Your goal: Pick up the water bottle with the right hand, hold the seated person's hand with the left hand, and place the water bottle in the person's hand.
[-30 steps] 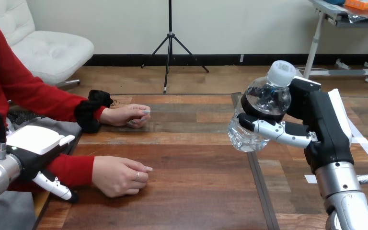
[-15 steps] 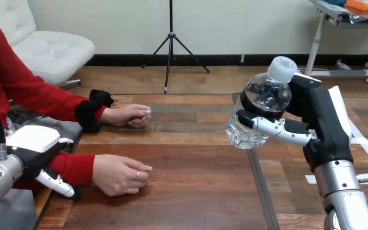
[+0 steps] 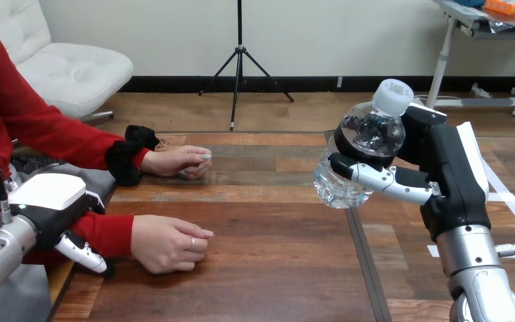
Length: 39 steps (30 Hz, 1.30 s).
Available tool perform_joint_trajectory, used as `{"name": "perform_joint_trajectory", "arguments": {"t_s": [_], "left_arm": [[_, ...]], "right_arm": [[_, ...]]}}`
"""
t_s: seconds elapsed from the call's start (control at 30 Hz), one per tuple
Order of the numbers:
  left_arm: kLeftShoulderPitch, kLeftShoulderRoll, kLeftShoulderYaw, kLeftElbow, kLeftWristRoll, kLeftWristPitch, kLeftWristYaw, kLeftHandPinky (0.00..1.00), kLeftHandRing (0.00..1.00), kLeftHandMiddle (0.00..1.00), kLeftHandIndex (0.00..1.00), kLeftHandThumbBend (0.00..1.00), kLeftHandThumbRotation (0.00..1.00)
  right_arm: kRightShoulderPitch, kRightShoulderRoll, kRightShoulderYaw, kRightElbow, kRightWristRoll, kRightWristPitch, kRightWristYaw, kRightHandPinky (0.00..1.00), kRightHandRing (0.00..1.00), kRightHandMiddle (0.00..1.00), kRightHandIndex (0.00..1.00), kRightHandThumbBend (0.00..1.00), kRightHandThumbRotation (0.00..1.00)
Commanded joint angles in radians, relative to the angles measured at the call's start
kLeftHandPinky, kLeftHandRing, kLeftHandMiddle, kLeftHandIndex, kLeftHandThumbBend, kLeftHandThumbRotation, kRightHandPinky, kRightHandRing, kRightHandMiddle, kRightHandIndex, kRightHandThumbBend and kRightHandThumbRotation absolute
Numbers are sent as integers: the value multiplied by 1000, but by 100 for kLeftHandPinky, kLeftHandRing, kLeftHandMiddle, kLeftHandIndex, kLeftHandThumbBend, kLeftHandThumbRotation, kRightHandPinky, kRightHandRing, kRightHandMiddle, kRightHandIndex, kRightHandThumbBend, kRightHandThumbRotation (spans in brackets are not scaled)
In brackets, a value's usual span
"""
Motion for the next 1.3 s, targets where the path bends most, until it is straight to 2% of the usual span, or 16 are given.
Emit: {"name": "perform_joint_trajectory", "arguments": {"t_s": [0.0,0.2,0.57,0.93,1.27], "left_arm": [[-14,-54,19,-6,-31,-12,23,50,52,55,57,97,40],[-7,-59,29,-4,-56,-26,24,43,47,51,52,95,35],[0,-69,37,-5,-75,-29,19,37,43,48,47,92,30],[11,-74,28,-9,-70,-58,79,30,36,43,43,86,23],[17,-80,44,-9,-90,-81,81,27,34,40,41,78,13]], "right_arm": [[-67,10,-7,-35,-2,-20,-14,33,40,46,45,75,0],[-73,13,-7,-18,4,-26,-13,32,39,46,45,75,0],[-82,17,-5,2,-2,-36,-18,32,38,45,45,76,0],[-92,19,-3,19,-4,-42,-19,31,38,45,45,77,0],[-103,21,-2,42,2,-54,-17,31,38,45,45,77,0]]}}
